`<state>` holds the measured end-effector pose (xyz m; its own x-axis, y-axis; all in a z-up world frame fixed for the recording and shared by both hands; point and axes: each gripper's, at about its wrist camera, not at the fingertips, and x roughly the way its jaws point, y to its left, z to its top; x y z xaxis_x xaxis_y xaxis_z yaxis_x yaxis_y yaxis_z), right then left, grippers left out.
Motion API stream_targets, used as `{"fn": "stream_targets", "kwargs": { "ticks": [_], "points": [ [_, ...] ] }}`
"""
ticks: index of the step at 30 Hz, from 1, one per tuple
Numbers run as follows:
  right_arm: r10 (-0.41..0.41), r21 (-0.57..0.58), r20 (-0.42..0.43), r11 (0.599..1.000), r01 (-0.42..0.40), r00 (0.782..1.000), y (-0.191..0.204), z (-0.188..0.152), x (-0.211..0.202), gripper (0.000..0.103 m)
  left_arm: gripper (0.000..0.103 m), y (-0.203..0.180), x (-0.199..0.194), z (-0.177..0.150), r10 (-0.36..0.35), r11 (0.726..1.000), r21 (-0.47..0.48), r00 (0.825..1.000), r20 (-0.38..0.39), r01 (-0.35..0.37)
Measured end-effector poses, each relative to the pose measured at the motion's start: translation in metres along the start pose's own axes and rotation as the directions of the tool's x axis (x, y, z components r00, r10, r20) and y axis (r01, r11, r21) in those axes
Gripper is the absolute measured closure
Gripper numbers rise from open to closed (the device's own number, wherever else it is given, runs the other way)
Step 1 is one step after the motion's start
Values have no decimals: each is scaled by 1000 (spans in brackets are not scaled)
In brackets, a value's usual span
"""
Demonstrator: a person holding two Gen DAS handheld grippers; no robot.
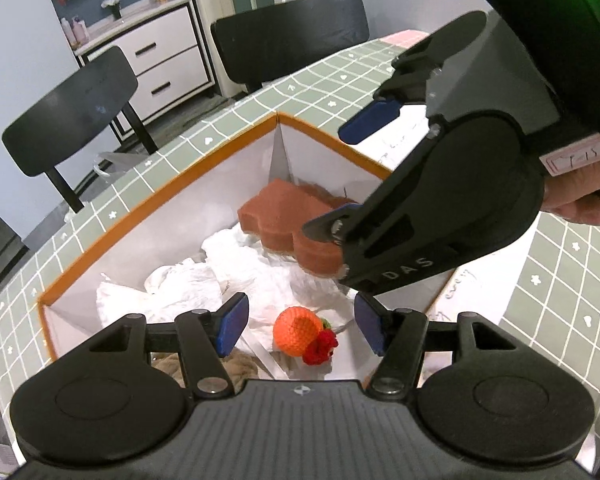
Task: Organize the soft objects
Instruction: 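Lower into the box and open the right gripper on the sponge while the left releases the ball, then move both grippers back toward the remaining items on the table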
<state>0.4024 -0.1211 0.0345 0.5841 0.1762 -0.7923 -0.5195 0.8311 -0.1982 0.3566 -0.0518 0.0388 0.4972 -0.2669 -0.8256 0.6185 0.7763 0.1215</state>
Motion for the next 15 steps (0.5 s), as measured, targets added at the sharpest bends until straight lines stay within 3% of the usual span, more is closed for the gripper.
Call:
{"fn": "stream_targets", "kwargs": {
  "ticks": [15],
  "points": [
    [18, -2, 46, 1000, -18, 999, 17, -39, -58, 31, 32, -12, -54, -33, -1, 999, -36, 995, 100, 5]
  ]
}}
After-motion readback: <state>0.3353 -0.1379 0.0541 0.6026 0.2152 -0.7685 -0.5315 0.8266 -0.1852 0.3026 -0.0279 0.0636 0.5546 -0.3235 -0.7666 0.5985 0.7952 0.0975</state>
